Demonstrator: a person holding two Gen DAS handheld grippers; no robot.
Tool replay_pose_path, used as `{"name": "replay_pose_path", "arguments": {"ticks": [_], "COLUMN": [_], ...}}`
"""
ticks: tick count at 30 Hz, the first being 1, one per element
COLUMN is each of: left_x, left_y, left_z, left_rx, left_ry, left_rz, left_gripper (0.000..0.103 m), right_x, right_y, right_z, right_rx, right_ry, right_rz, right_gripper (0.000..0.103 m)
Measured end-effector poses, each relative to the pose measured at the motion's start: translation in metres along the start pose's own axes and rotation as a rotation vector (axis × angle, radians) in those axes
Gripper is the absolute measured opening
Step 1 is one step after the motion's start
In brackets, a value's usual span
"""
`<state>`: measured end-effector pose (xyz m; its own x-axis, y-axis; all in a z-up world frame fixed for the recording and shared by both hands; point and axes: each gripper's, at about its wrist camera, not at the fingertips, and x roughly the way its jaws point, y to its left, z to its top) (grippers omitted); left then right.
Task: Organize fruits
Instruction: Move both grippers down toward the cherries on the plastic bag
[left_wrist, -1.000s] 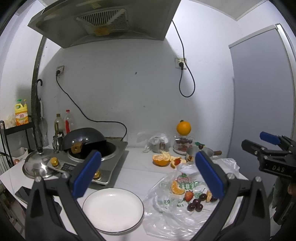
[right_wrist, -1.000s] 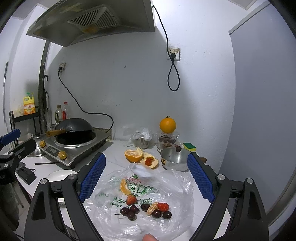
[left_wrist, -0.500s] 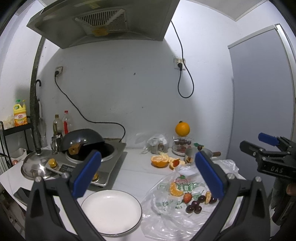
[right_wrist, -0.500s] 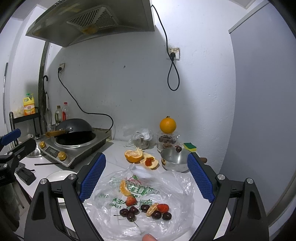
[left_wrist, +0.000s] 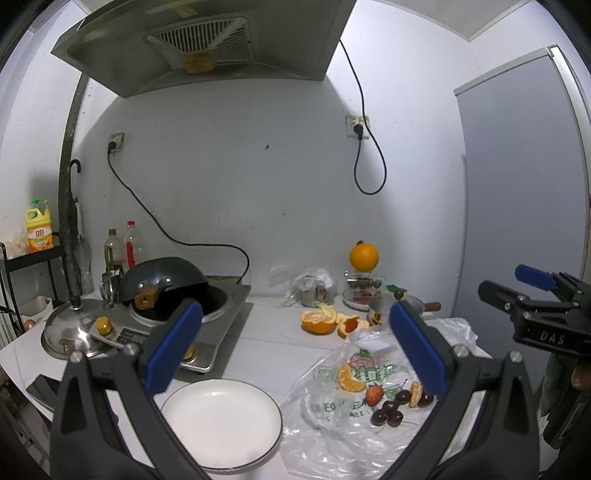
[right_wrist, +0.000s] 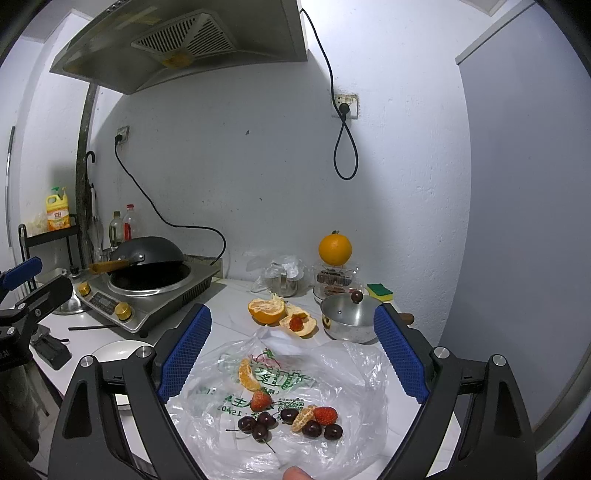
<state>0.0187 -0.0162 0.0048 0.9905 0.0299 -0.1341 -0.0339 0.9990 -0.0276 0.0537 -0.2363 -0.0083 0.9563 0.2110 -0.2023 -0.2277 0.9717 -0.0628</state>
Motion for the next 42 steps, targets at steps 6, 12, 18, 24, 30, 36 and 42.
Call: {"name": "replay_pose_path", "arguments": {"ticks": [6, 12, 18, 24, 30, 36, 42], "left_x": [0.005, 0.019, 0.037, 0.057, 0.079, 0.095, 0.104], "left_y": [-0.005, -0.017, -0.039, -0.060, -0.077, -0.088, -0.092], "left_z": [0.000, -0.007, -0.017, -0.035, -0.063, -0.088, -0.105], "left_rx": [0.006, 0.023, 0.053, 0.077, 0.107, 0.141, 0.177], "left_ry": [0.008, 0.042, 0.091, 0.157, 0.249, 0.321, 0.377], "left_rz": [0.000, -0.004, -0.012, -0.012, -0.011, -0.012, -0.012], "left_gripper": [0.103, 0.103, 0.103, 0.103, 0.103, 0.103, 0.102], "right_x": [0.005, 0.017, 0.031, 0.043, 0.055, 0.068, 0.088], "right_y": [-0.005, -0.018, -0.041, -0.058, -0.060, -0.057, -0.047], "right_z": [-0.001, -0.011, -0.030, -0.050, -0.069, -0.086, -0.106], "right_rx": [0.007, 0.026, 0.052, 0.053, 0.015, -0.011, 0.014], "right_ry": [0.008, 0.034, 0.081, 0.132, 0.191, 0.241, 0.322], "right_rz": [0.002, 0.007, 0.016, 0.049, 0.113, 0.180, 0.263], "right_gripper": [0.092, 0.092, 0.092, 0.091, 0.081, 0.070, 0.057]}}
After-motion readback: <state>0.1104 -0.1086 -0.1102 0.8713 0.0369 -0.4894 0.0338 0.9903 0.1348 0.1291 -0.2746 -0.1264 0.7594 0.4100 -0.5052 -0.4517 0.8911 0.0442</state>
